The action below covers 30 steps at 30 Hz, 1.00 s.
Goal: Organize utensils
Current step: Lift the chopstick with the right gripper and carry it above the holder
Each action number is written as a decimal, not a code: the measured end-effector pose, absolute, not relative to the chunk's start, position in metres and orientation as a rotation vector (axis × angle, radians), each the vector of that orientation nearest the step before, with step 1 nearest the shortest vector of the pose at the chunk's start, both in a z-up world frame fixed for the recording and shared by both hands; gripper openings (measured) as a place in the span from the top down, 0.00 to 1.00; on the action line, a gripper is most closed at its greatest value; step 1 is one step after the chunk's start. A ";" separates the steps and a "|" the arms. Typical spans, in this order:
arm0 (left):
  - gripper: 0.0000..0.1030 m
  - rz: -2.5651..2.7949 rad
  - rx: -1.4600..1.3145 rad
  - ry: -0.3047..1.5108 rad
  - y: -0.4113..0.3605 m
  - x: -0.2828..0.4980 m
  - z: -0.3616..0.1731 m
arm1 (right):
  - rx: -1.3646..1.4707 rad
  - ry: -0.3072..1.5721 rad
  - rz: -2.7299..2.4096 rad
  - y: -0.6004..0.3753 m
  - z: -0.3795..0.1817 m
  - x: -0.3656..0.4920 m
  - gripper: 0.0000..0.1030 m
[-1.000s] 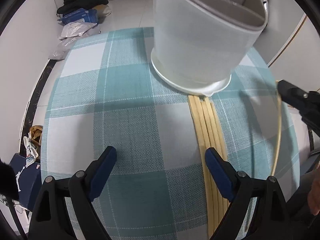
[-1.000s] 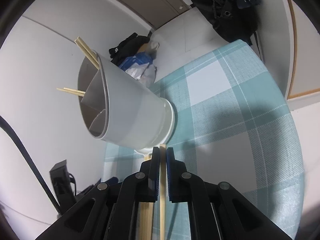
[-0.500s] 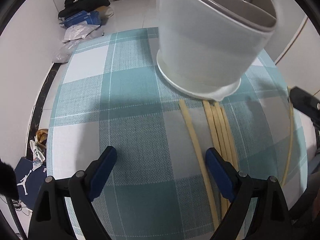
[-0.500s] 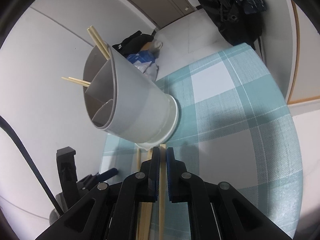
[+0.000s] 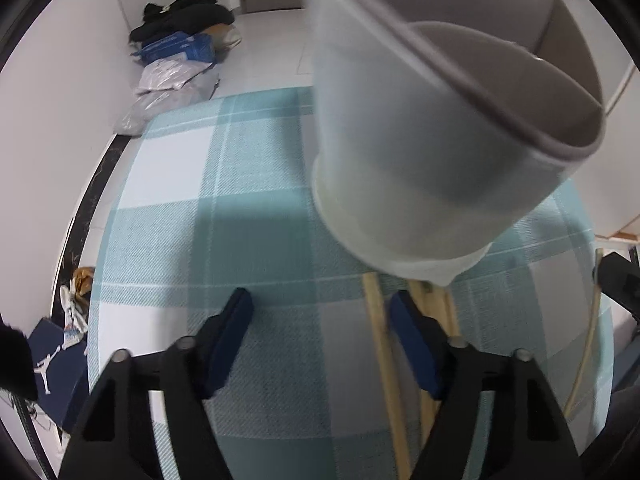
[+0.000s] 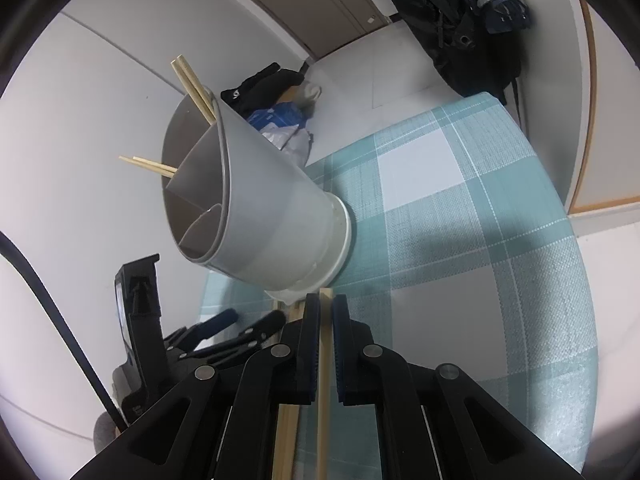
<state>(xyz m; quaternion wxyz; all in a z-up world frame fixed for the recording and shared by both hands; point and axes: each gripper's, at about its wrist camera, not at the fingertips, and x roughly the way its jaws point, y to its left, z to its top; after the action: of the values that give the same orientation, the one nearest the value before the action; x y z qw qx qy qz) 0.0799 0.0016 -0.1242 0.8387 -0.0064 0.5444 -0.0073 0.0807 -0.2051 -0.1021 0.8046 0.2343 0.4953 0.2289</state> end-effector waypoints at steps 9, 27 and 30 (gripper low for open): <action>0.94 -0.023 -0.084 1.158 0.012 0.080 -0.119 | 0.501 1.069 0.478 -0.205 -0.099 0.082 0.94; 0.97 -0.028 -0.426 0.864 0.049 0.036 -0.055 | 0.444 0.835 0.461 -0.202 -0.047 0.053 0.95; 0.97 -0.048 -0.386 0.795 0.041 0.026 -0.040 | 0.397 0.800 0.451 -0.197 -0.039 0.044 0.95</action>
<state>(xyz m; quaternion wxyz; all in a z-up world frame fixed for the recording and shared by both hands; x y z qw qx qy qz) 0.0258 0.0410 -0.0396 0.9037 -0.1867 0.3847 -0.0232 0.0440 -0.1973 -0.0389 0.8775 0.1904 0.3835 0.2160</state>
